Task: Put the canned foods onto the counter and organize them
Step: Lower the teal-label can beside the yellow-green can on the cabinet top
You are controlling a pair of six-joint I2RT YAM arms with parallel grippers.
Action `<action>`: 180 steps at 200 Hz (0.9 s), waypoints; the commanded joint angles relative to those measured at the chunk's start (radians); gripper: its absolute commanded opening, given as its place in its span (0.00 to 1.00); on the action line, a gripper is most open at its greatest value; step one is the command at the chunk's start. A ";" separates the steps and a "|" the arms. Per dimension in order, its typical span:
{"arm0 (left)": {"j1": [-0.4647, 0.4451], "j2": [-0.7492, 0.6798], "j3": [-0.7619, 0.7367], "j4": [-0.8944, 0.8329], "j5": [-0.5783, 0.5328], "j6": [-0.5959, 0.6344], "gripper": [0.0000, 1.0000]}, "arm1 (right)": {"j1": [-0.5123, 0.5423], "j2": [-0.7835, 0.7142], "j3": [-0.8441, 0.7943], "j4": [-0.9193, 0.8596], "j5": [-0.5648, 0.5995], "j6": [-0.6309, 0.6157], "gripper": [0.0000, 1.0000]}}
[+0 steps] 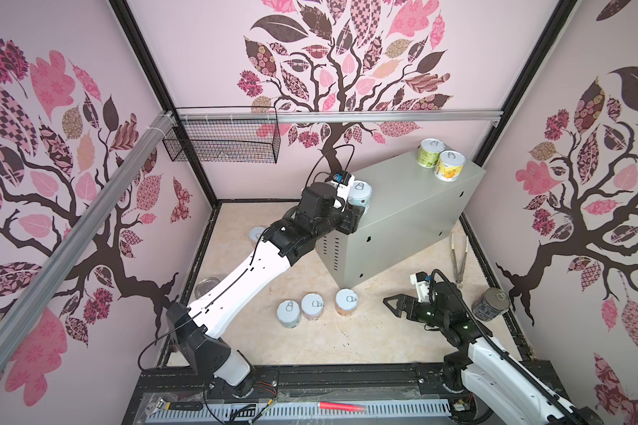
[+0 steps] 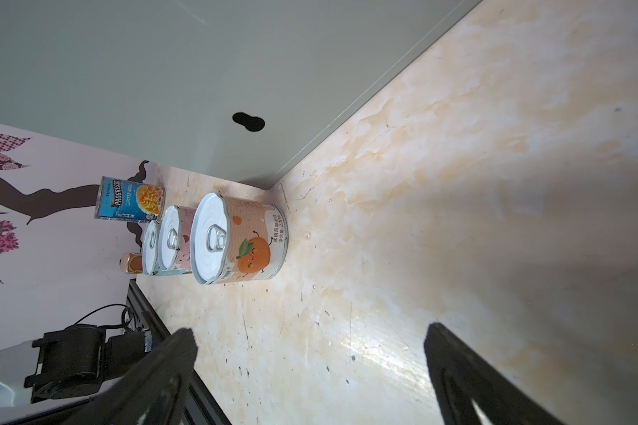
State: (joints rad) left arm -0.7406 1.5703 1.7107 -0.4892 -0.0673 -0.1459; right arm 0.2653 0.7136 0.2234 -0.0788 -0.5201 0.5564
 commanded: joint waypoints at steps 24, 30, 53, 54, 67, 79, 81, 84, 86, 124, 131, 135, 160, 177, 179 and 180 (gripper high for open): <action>0.000 0.137 0.139 0.000 0.020 0.029 0.65 | 0.003 -0.009 0.007 -0.001 -0.003 -0.007 1.00; 0.002 0.157 0.159 0.000 0.019 0.035 0.65 | 0.004 -0.009 0.008 -0.002 -0.004 -0.007 1.00; 0.018 0.235 0.221 0.016 0.046 0.032 0.64 | 0.003 -0.001 0.008 0.003 -0.004 -0.009 1.00; 0.019 0.238 0.221 0.016 0.047 0.031 0.64 | 0.003 -0.001 0.008 0.003 -0.003 -0.009 1.00; 0.027 0.276 0.274 0.031 0.063 0.031 0.64 | 0.003 0.008 0.008 0.008 -0.005 -0.009 1.00; 0.032 0.314 0.311 0.042 0.081 0.033 0.64 | 0.003 0.016 0.008 0.011 -0.009 -0.010 1.00; 0.033 0.320 0.317 0.043 0.084 0.034 0.64 | 0.004 0.016 0.007 0.011 -0.008 -0.009 1.00; 0.035 0.329 0.327 0.045 0.089 0.035 0.64 | 0.003 0.018 0.007 0.013 -0.008 -0.009 1.00; 0.036 0.336 0.334 0.046 0.092 0.036 0.64 | 0.003 0.019 0.007 0.013 -0.010 -0.010 1.00; 0.064 0.449 0.454 0.065 0.174 0.029 0.63 | 0.004 0.031 0.007 0.019 -0.016 -0.009 1.00; 0.070 0.465 0.471 0.071 0.192 0.029 0.63 | 0.003 0.034 0.006 0.019 -0.016 -0.009 1.00; 0.073 0.476 0.479 0.074 0.203 0.030 0.63 | 0.003 0.037 0.006 0.020 -0.017 -0.009 1.00; 0.085 0.533 0.536 0.096 0.266 0.050 0.63 | 0.004 0.051 0.005 0.027 -0.020 -0.010 1.00; 0.093 0.567 0.565 0.111 0.302 0.059 0.62 | 0.005 0.061 0.004 0.032 -0.023 -0.009 1.00; 0.094 0.570 0.567 0.115 0.306 0.060 0.63 | 0.005 0.062 0.004 0.033 -0.022 -0.010 1.00; 0.094 0.571 0.569 0.117 0.308 0.060 0.63 | 0.005 0.063 0.004 0.033 -0.022 -0.010 1.00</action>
State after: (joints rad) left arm -0.6582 2.0762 2.2341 -0.3706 0.1520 -0.0967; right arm 0.2661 0.7624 0.2234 -0.0448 -0.5446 0.5564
